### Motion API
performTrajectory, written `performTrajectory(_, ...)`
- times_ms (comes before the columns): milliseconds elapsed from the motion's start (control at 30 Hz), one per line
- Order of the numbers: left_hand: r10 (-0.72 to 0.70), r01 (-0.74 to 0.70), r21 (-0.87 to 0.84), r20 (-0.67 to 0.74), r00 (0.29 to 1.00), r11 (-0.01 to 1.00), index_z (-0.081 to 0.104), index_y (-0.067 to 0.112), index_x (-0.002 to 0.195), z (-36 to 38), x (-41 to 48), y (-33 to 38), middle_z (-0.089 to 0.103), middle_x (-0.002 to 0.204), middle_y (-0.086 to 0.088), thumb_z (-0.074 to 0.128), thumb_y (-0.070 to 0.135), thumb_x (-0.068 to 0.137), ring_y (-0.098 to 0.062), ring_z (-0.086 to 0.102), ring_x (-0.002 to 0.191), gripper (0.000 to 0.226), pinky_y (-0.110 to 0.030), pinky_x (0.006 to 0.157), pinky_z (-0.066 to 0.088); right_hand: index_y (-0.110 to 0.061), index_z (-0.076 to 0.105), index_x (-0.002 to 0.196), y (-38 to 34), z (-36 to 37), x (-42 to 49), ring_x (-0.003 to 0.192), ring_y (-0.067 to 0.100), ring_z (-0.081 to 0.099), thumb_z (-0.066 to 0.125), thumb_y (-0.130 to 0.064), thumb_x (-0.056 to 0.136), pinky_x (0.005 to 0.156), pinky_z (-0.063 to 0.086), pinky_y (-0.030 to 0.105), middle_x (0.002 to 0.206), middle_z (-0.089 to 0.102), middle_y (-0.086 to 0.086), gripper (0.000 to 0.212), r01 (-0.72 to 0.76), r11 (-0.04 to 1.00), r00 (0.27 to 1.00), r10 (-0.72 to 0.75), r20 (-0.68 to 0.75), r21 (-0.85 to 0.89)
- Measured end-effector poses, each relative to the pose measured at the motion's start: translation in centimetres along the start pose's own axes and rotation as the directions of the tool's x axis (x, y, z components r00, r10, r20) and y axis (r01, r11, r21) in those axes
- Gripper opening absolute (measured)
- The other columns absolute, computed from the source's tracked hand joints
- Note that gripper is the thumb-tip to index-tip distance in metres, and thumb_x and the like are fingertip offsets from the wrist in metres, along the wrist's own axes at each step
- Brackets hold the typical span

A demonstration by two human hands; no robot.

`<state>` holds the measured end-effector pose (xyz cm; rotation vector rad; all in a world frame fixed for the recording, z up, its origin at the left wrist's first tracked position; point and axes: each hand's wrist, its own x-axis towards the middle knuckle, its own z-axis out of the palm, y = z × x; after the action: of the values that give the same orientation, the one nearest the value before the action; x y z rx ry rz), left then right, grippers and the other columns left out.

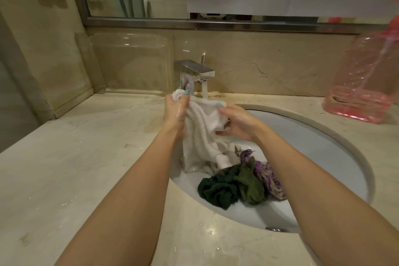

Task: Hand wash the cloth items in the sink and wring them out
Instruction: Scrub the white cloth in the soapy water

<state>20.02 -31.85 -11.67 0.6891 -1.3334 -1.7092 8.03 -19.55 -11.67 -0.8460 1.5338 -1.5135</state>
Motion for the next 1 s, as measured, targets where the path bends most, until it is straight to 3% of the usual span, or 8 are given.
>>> performTrajectory(133, 0.087, -0.092, 0.105, 0.053, 0.995, 0.99, 0.039, 0.012, 0.11, 1.6, -0.6, -0.3, 0.051, 0.095, -0.002, 0.051, 0.016, 0.1, -0.018, 0.055, 0.088, 0.016, -0.029, 0.077, 0.05, -0.014, 0.046, 0.127, -0.8, 3.1, 0.9, 0.095, 0.018, 0.064, 0.036, -0.035, 0.105, 0.081, 0.054, 0.041, 0.109, 0.066, 0.005, 0.032, 0.101, 0.993, 0.985, -0.109, -0.137, -0.063)
performTrajectory(233, 0.204, -0.214, 0.307, 0.065, 0.977, 0.927, 0.037, 0.007, 0.118, 2.2, -1.1, -0.4, 0.052, 0.095, 0.0, 0.043, 0.019, 0.102, -0.014, 0.054, 0.085, 0.021, -0.024, 0.066, 0.045, -0.009, 0.048, 0.135, -0.3, 5.3, 1.1, 0.112, 0.018, 0.058, 0.036, -0.04, 0.104, 0.095, 0.048, 0.033, 0.125, 0.06, 0.007, 0.046, 0.084, 0.967, 0.971, -0.134, -0.198, -0.24)
performTrajectory(333, 0.224, -0.193, 0.439, -0.02, 0.974, 0.878, 0.044, 0.004, 0.115, 1.7, -0.8, -0.5, 0.053, 0.094, 0.0, 0.04, 0.029, 0.104, -0.017, 0.053, 0.084, 0.027, -0.023, 0.061, 0.036, -0.011, 0.066, 0.098, -0.9, 7.3, 0.7, 0.091, 0.014, 0.059, 0.037, -0.032, 0.104, 0.082, 0.045, 0.03, 0.097, 0.065, 0.004, 0.036, 0.267, 0.909, 0.912, -0.346, -0.221, -0.322)
performTrajectory(400, 0.218, -0.185, 0.502, -0.008, 0.976, 0.845, 0.053, 0.002, 0.11, 1.8, -1.0, -0.4, 0.058, 0.095, -0.007, 0.038, 0.029, 0.104, -0.026, 0.057, 0.09, 0.031, -0.027, 0.065, 0.034, -0.018, 0.058, 0.067, -1.2, 7.5, 1.1, 0.072, 0.017, 0.053, 0.042, -0.026, 0.102, 0.068, 0.04, 0.033, 0.072, 0.06, 0.001, 0.04, 0.295, 0.884, 0.858, -0.412, -0.307, -0.364)
performTrajectory(533, 0.248, -0.327, 0.486, 0.222, 0.943, 0.811, 0.059, 0.009, 0.089, 4.4, -4.2, 0.2, 0.058, 0.078, 0.0, 0.044, 0.027, 0.103, -0.014, 0.054, 0.072, 0.026, -0.021, 0.058, 0.039, -0.009, 0.064, 0.073, -0.6, 4.4, 2.4, 0.081, 0.026, 0.056, 0.041, -0.023, 0.101, 0.071, 0.041, 0.036, 0.082, 0.063, 0.011, 0.039, 0.096, 0.928, 0.769, -0.298, -0.565, -0.359)
performTrajectory(667, 0.232, -0.297, 0.352, 0.215, 0.949, 0.888, 0.051, 0.016, 0.071, 5.7, -4.3, 0.3, 0.056, 0.07, 0.001, 0.048, 0.024, 0.101, -0.015, 0.051, 0.069, 0.031, -0.028, 0.062, 0.04, -0.018, 0.044, 0.059, -1.0, 4.4, 0.9, 0.065, 0.018, 0.045, 0.042, -0.021, 0.1, 0.062, 0.034, 0.032, 0.062, 0.05, -0.001, 0.041, 0.264, 0.914, 0.638, -0.404, -0.655, -0.307)
performTrajectory(833, 0.03, -0.033, 0.349, 0.016, 0.999, 0.936, 0.051, 0.016, 0.061, 2.4, -0.4, -0.8, 0.057, 0.069, -0.005, 0.048, 0.018, 0.094, -0.024, 0.049, 0.075, 0.033, -0.034, 0.068, 0.039, -0.021, 0.031, 0.048, -0.7, 8.1, -0.2, 0.051, 0.009, 0.025, 0.049, -0.015, 0.084, 0.049, 0.02, 0.025, 0.049, 0.031, -0.005, 0.041, 0.421, 0.809, 0.737, -0.569, -0.365, -0.411)
performTrajectory(1000, 0.129, -0.175, 0.231, 0.2, 0.971, 0.957, 0.055, 0.012, 0.079, 2.6, -1.9, -0.5, 0.057, 0.078, -0.005, 0.046, 0.035, 0.102, -0.017, 0.053, 0.077, 0.034, -0.034, 0.073, 0.045, -0.018, 0.033, 0.054, -0.8, 5.1, 1.4, 0.056, 0.017, 0.031, 0.043, -0.012, 0.095, 0.052, 0.024, 0.034, 0.054, 0.035, -0.003, 0.042, 0.174, 0.834, 0.756, -0.454, -0.471, -0.524)
